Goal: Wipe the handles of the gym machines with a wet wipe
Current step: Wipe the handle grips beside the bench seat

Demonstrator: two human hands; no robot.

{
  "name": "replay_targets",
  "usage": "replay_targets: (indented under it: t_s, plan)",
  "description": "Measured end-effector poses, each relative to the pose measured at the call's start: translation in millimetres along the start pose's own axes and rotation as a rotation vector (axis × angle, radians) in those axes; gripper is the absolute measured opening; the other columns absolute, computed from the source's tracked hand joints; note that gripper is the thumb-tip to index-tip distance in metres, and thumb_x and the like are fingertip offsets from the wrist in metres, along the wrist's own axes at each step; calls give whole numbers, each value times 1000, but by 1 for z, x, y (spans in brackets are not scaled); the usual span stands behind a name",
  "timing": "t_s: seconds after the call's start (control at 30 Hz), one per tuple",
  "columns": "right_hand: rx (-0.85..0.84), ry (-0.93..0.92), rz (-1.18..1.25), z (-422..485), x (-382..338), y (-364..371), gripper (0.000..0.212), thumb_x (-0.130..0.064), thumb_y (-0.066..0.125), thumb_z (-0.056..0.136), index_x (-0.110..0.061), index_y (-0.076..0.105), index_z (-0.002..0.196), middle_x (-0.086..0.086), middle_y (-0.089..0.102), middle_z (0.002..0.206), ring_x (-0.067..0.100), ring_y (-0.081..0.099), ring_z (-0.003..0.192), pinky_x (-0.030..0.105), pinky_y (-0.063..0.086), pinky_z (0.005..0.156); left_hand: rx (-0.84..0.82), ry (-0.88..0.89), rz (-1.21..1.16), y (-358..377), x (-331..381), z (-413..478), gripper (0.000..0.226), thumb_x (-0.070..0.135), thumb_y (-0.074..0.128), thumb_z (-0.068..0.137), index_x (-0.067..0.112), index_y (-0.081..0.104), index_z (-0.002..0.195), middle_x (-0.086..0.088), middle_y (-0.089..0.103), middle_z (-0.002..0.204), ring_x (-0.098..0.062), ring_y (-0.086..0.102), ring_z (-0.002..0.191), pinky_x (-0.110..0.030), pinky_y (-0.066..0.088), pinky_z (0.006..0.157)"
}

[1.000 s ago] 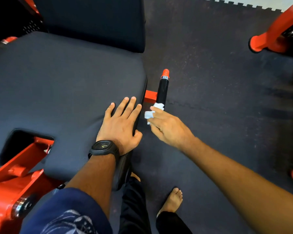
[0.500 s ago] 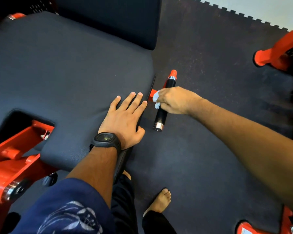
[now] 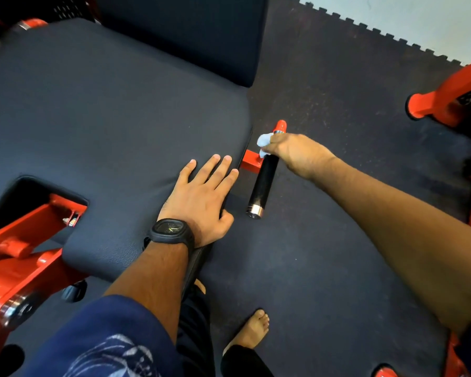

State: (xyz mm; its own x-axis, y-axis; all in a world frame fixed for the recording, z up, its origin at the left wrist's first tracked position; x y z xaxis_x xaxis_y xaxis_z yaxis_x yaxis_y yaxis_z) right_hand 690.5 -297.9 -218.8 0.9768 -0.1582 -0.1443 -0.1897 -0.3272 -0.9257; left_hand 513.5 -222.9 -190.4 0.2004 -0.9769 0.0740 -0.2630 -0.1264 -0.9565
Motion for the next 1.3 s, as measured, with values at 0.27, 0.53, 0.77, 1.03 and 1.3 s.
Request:
replay_targets:
  t_s: [0.27, 0.53, 0.77, 1.03, 1.3]
  plan:
    - [69, 47, -96, 9, 11, 19, 38, 12, 57, 82, -10, 54, 113, 10, 53, 120, 32, 59, 110, 46, 55, 86, -10, 3, 5, -1, 0, 0, 81, 45, 37, 81, 21, 24, 158, -3, 12, 168, -21, 7, 155, -53, 11, 123]
    - [34, 275, -45, 8, 21, 21, 63, 14, 55, 87, -2, 38, 146, 16, 34, 152, 31, 26, 148, 41, 45, 108, -7, 1, 13, -2, 0, 0, 82, 45, 37, 80, 21, 25, 158, -3, 12, 168, -21, 8, 155, -53, 12, 123]
    - [258, 509, 297, -23, -19, 24, 54, 5, 49, 93, -7, 42, 144, 9, 43, 146, 31, 48, 127, 44, 51, 95, 3, -1, 26, -2, 1, 1, 81, 43, 40, 79, 19, 31, 156, -4, 17, 166, -22, 12, 154, -54, 16, 121]
    - [712, 1043, 848, -36, -31, 28, 33, -7, 42, 102, -22, 64, 122, 2, 66, 110, 17, 59, 83, 34, 51, 79, -14, -2, 18, 0, 0, 1, 81, 44, 39, 81, 21, 26, 158, -2, 13, 167, -20, 8, 155, -53, 12, 123]
    - [805, 1178, 1105, -38, -10, 55, 30, -6, 50, 97, -22, 75, 99, -7, 55, 76, 11, 49, 66, 30, 44, 63, 10, 0, 24, -2, 1, 0, 81, 43, 39, 80, 20, 30, 156, -3, 17, 167, -21, 12, 154, -53, 14, 122]
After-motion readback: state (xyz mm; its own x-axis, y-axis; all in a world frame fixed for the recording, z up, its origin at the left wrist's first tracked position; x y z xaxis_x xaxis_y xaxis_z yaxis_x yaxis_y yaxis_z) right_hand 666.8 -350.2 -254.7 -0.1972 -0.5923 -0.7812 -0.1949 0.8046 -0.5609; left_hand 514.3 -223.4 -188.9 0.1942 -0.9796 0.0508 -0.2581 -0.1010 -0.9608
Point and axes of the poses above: each hand's wrist, its own z-axis towards the middle knuckle, its own y-axis out of the palm, x = y × z, the point moved 7 cm from there along z, towards the middle knuckle
